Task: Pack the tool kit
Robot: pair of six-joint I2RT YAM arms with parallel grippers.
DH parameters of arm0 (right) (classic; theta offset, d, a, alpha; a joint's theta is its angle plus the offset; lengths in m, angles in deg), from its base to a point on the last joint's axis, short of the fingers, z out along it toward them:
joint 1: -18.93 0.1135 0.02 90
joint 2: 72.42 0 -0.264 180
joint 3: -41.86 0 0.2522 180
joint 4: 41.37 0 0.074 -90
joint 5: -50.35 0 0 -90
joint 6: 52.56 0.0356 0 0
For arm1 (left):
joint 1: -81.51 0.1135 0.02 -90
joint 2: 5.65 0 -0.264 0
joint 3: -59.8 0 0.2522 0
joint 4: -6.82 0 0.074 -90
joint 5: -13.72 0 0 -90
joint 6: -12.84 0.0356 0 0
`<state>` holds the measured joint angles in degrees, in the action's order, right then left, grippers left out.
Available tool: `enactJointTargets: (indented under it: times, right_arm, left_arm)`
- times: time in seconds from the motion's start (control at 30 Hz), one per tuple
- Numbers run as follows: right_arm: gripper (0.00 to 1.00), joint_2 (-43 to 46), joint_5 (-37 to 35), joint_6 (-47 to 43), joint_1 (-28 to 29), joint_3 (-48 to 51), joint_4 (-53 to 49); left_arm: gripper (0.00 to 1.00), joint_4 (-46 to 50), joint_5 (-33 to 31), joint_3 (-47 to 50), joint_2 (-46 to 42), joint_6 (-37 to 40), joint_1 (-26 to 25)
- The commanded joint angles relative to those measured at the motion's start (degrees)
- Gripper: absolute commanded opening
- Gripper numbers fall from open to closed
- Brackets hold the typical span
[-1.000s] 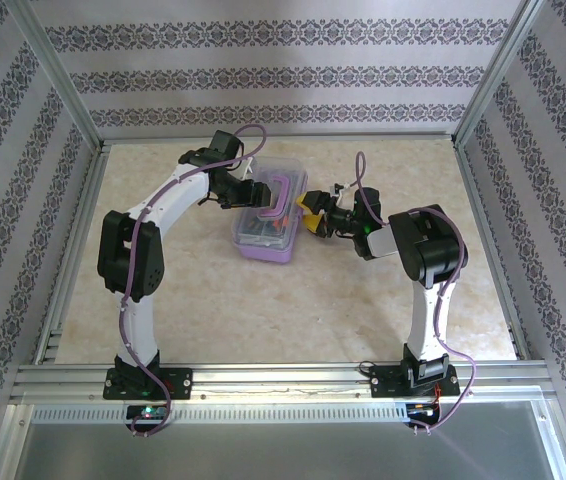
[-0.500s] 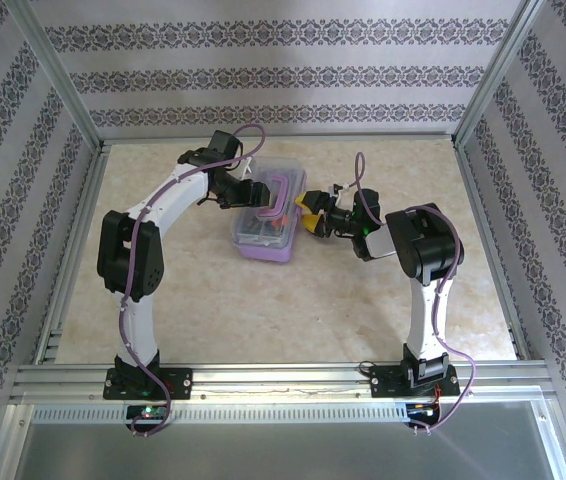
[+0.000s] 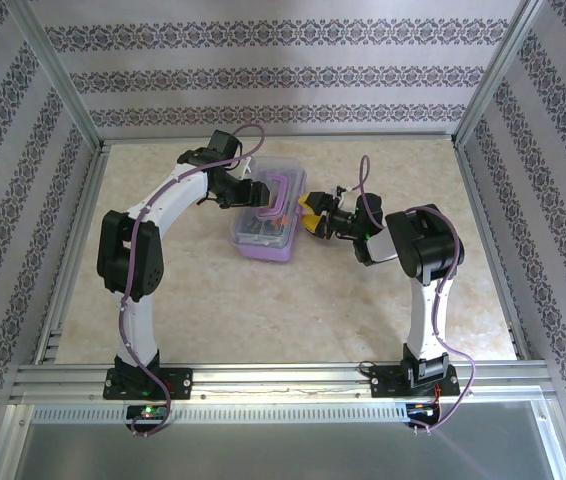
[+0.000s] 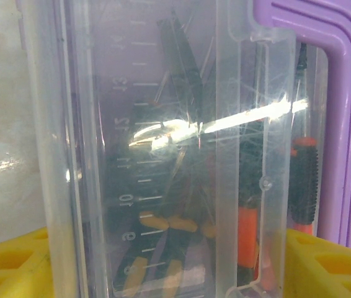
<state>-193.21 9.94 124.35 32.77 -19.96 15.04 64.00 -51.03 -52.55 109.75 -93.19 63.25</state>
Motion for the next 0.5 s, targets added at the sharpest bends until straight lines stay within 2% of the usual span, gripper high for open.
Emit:
enactJointTargets:
  times: [0.0,0.27,0.47]
  right_arm:
    - [0.68,3.2,2.4,0.2,-0.2,0.8,7.5]
    - [0.64,3.7,2.7,-0.4,-0.5,1.1,6.7]
    - [0.54,3.3,2.1,-0.8,-0.6,1.5,5.7]
  left_arm:
    - [0.31,3.2,-1.0,4.2,6.8,-0.2,-0.2]
    - [0.31,3.2,-1.1,4.1,6.7,-0.2,-0.3]
    - [0.31,3.2,-1.0,4.1,6.8,-0.2,-0.2]
